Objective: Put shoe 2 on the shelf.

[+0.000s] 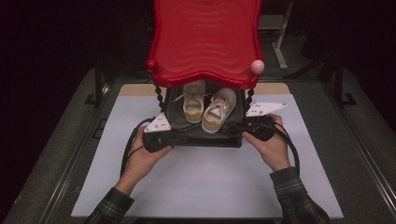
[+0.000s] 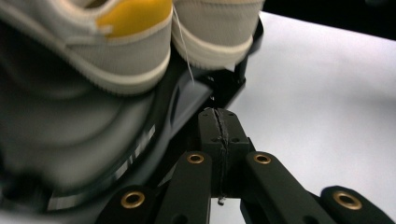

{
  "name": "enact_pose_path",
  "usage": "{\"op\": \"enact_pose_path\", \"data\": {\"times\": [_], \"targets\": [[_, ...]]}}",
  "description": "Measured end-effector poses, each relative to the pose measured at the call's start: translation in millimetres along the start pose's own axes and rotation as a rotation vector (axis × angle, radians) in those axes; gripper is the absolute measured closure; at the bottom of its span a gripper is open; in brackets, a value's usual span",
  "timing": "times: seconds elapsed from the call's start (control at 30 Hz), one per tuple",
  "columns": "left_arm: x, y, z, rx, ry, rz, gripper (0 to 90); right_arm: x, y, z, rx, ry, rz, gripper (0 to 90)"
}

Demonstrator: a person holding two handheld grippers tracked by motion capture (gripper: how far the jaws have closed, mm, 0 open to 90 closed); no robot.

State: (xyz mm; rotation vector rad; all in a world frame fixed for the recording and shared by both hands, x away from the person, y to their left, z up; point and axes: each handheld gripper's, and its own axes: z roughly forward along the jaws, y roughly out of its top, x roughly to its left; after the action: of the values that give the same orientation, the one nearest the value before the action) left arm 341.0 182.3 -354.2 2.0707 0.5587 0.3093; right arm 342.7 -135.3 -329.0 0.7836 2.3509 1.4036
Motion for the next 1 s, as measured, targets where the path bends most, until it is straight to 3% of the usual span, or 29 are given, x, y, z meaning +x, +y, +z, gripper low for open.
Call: {"op": "enact_pose_path", "data": {"times": [0.43, 0.67, 1.0], "targets": [[3.9, 20.9, 33.1, -0.061, 0.005, -0.007, 89.6, -3.3, -8.8, 19.2, 0.032, -0.038, 0.037, 90.0], [2.9, 23.9, 38.3, -0.049, 0.006, 0.017, 89.6, -5.5, -5.5, 23.3, 0.032, -0.061, 0.038, 90.0], [2.1, 30.1, 51.9, -0.041, -0.011, 0.033, 89.5, -11.0, 4.0, 24.0, 0.031, -0.163, 0.039, 90.0]]}}
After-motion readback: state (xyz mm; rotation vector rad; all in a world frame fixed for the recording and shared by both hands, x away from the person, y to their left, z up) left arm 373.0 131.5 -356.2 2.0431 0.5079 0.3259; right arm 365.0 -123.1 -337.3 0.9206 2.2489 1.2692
